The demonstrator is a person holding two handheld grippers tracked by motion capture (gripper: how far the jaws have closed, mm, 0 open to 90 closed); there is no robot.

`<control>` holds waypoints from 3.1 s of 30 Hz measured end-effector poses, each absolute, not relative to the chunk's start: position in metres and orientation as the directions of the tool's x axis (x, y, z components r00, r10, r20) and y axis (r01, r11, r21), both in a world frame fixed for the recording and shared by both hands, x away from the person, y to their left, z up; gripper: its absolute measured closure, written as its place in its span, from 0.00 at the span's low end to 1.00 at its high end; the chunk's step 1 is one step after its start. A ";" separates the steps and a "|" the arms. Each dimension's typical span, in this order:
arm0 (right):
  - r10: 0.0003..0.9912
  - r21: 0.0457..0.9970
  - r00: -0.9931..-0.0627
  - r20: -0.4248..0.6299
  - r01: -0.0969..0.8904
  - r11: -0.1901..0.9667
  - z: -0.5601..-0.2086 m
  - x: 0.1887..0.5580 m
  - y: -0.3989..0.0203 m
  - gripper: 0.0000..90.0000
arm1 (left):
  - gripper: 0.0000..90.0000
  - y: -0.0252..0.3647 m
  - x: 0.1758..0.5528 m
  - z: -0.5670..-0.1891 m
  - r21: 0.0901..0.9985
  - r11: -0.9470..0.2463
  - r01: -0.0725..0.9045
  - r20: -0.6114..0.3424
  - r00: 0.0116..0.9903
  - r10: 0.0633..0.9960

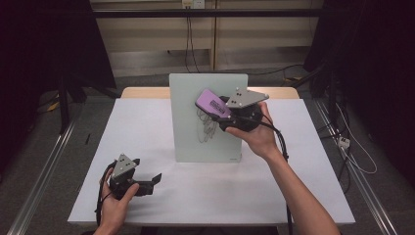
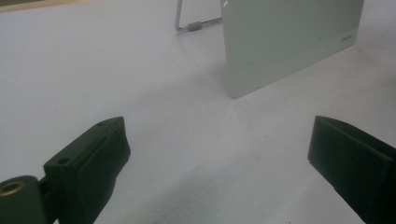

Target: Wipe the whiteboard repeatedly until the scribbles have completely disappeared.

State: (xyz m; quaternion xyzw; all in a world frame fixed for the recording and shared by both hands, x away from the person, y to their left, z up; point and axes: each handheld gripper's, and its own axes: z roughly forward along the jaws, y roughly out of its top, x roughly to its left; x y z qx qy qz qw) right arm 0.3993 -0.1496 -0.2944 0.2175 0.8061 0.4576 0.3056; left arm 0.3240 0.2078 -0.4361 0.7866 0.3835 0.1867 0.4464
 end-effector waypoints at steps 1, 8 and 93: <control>0.633 0.870 -0.715 -0.297 0.071 0.488 -0.293 0.400 -0.150 0.46 | 0.06 0.208 0.324 -0.436 0.845 -0.307 0.438 -0.049 0.636 0.770; 0.636 0.878 -0.720 -0.279 0.078 0.473 -0.291 0.407 -0.153 0.46 | 0.06 0.206 0.324 -0.437 0.845 -0.310 0.435 -0.049 0.640 0.767; 0.609 0.830 -0.716 -0.340 0.076 0.552 -0.307 0.405 -0.143 0.46 | 0.06 0.205 0.325 -0.437 0.840 -0.325 0.434 -0.038 0.645 0.764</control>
